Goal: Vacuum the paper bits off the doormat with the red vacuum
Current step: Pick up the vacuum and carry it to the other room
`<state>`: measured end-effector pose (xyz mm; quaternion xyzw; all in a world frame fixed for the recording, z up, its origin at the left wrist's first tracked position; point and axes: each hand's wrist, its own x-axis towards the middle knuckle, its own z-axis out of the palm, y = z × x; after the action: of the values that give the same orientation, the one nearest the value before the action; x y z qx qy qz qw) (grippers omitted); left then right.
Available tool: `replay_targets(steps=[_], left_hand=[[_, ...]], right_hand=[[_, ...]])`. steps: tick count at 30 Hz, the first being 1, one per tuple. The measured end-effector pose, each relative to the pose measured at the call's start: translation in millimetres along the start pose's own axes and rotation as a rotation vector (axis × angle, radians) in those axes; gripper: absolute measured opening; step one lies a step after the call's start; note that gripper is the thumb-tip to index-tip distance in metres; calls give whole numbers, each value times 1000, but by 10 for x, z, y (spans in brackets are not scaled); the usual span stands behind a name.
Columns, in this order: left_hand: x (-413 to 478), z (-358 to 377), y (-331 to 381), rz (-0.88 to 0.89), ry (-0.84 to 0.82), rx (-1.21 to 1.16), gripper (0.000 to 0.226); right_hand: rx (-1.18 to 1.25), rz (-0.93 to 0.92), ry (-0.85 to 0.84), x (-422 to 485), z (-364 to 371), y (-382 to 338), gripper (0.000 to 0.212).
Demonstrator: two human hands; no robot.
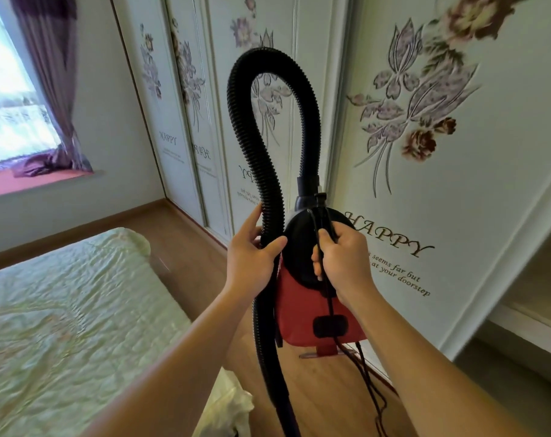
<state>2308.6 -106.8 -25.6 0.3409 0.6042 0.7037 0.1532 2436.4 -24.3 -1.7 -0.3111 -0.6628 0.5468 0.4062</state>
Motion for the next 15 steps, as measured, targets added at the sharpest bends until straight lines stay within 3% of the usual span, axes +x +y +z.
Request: replay_targets(steps=[15], left_hand=[[1807, -239, -753, 26, 44, -70, 73]], right_hand=[[-88, 9, -58, 1752, 889, 390, 24]])
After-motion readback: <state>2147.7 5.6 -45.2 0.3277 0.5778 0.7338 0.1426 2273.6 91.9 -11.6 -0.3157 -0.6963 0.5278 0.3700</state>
